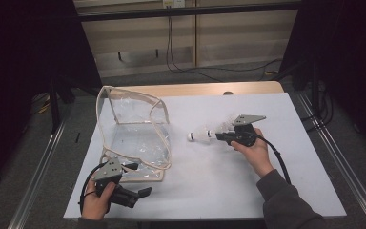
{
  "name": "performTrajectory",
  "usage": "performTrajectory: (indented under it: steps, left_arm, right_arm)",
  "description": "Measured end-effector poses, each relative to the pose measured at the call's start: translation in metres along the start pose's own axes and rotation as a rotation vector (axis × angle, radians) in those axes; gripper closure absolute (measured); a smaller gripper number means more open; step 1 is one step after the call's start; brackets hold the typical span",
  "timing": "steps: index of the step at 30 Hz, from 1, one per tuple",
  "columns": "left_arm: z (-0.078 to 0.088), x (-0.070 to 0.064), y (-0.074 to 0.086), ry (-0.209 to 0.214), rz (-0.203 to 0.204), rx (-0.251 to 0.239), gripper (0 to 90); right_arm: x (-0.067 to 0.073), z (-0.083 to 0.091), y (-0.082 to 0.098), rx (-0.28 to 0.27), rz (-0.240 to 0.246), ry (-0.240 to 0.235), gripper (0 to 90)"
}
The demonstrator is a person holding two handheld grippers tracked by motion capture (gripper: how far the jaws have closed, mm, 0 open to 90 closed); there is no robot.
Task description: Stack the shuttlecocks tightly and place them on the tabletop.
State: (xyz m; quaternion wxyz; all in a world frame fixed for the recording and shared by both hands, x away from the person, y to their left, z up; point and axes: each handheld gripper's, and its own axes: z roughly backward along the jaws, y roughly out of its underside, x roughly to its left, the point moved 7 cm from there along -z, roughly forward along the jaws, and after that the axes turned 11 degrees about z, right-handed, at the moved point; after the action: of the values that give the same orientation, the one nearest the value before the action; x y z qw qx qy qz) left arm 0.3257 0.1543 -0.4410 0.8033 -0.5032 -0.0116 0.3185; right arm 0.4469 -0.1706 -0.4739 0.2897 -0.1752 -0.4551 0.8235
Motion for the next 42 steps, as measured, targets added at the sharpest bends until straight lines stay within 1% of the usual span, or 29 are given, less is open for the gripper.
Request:
performTrajectory:
  steps: [4,7,14,23,29,35,42]
  left_arm:
    - [0.0,0.0,0.0,0.0,0.0,0.0,3.3]
    - [0.0,0.0,0.0,0.0,0.0,0.001,3.3]
    - [0.001,0.0,0.0,0.001,-0.004,0.003,3.3]
    - [0.0,0.0,0.0,0.0,-0.003,0.003,3.3]
    - [0.0,0.0,0.0,0.0,0.0,0.001,3.2]
    - [0.0,0.0,0.0,0.0,-0.001,0.002,3.2]
    - [-0.001,0.0,0.0,0.003,-0.003,0.004,3.2]
  right_arm:
    - [0.0,-0.001,0.0,0.004,0.008,0.003,90.0]
    - [0.0,-0.002,0.0,0.001,0.003,0.006,90.0]
    - [0.002,-0.005,0.0,0.007,0.014,0.002,90.0]
    - [0.003,-0.007,0.0,0.005,0.012,0.0,90.0]
    - [0.002,-0.006,-0.002,-0.006,0.007,0.002,90.0]
    - [0.004,-0.007,-0.005,-0.013,0.011,0.0,90.0]
    - [0.004,-0.01,-0.003,-0.003,0.006,-0.007,90.0]
